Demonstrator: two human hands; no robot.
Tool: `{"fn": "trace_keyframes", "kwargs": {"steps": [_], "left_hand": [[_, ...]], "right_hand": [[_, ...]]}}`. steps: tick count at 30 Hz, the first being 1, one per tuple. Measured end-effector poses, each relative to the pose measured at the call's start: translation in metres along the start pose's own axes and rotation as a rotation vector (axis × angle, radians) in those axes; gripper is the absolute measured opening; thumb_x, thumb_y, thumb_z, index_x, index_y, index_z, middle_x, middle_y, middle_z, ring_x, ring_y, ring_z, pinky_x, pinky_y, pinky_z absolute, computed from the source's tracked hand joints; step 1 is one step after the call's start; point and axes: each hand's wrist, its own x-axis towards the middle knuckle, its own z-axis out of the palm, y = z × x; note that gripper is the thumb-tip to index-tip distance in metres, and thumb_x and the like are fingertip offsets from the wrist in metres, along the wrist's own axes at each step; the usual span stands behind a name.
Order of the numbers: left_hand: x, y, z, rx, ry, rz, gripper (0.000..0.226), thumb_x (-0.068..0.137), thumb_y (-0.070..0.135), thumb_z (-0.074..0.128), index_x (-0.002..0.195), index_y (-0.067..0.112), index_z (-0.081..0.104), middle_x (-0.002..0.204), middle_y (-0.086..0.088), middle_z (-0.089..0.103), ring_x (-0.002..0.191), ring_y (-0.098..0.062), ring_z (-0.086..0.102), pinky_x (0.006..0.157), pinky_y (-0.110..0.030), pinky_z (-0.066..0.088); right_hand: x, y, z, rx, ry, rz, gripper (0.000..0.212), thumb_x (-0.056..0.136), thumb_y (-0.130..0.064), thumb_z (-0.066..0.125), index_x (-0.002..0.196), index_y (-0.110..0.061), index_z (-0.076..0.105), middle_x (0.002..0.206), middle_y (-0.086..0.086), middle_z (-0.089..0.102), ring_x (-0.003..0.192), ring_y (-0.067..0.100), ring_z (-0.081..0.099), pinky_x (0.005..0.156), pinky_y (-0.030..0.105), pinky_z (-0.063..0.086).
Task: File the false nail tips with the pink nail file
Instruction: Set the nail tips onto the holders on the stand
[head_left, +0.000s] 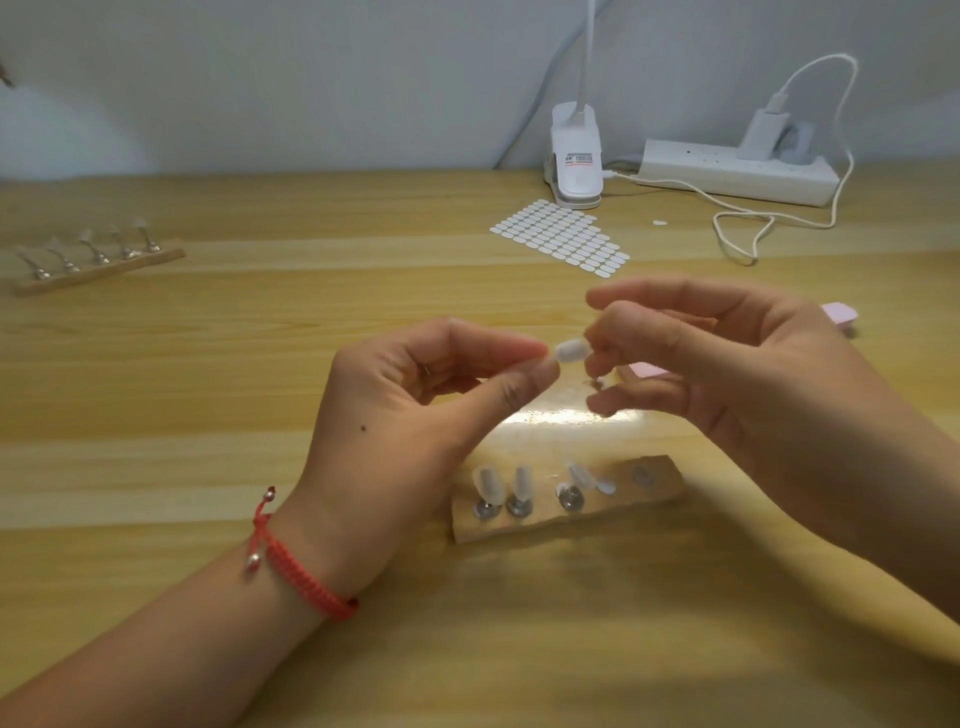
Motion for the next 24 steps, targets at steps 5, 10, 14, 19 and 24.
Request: {"fn": "trace_keyframes", "kwargs": {"steps": [5,10,14,19,24], "left_hand": [[-0.001,0.001,0.0,0.02,-0.001,0.022,0.019,0.06,0.035,0.075,0.075,0.023,0.076,0.078,0.006,0.075,0.078,-0.015,0.07,0.074,-0.025,0.055],[-0.001,0.001,0.001,0.025,-0.002,0.041,0.015,0.062,0.031,0.075,0.075,0.023,0.075,0.078,0.006,0.075,0.077,-0.012,0.07,0.074,-0.026,0.055],[-0.003,0.002,-0.001,0.113,-0.033,0.111,0.014,0.065,0.028,0.079,0.078,0.024,0.074,0.078,0.009,0.075,0.078,-0.012,0.069,0.074,-0.032,0.055],[-0.005,0.002,-0.002,0.295,-0.136,0.327,0.013,0.076,0.019,0.074,0.089,0.021,0.074,0.084,0.009,0.072,0.081,-0.009,0.067,0.074,-0.021,0.049],[-0.006,0.002,-0.006,0.459,-0.177,0.451,0.01,0.08,0.017,0.071,0.09,0.018,0.074,0.087,0.005,0.07,0.083,-0.007,0.066,0.075,-0.022,0.05]], "right_hand": [[-0.002,0.002,0.005,0.003,-0.033,0.051,0.028,0.057,-0.025,0.076,0.083,-0.013,0.08,0.073,0.006,0.074,0.067,0.012,0.07,0.06,0.02,0.057],[-0.001,0.004,0.003,0.159,-0.072,0.171,0.024,0.05,-0.019,0.077,0.073,-0.014,0.081,0.072,0.007,0.073,0.065,0.012,0.071,0.06,0.019,0.056],[0.002,0.001,-0.005,0.134,-0.14,0.209,0.031,0.047,-0.003,0.086,0.074,-0.017,0.079,0.072,0.009,0.073,0.063,0.015,0.07,0.061,0.021,0.057],[0.003,-0.008,-0.016,-0.07,-0.262,0.191,0.029,0.057,-0.016,0.081,0.085,-0.023,0.078,0.079,0.009,0.074,0.066,0.02,0.071,0.065,0.023,0.057],[0.003,-0.007,-0.016,-0.132,-0.274,0.158,0.021,0.059,-0.009,0.079,0.078,-0.018,0.073,0.078,0.014,0.073,0.065,0.022,0.07,0.064,0.024,0.058]]}}
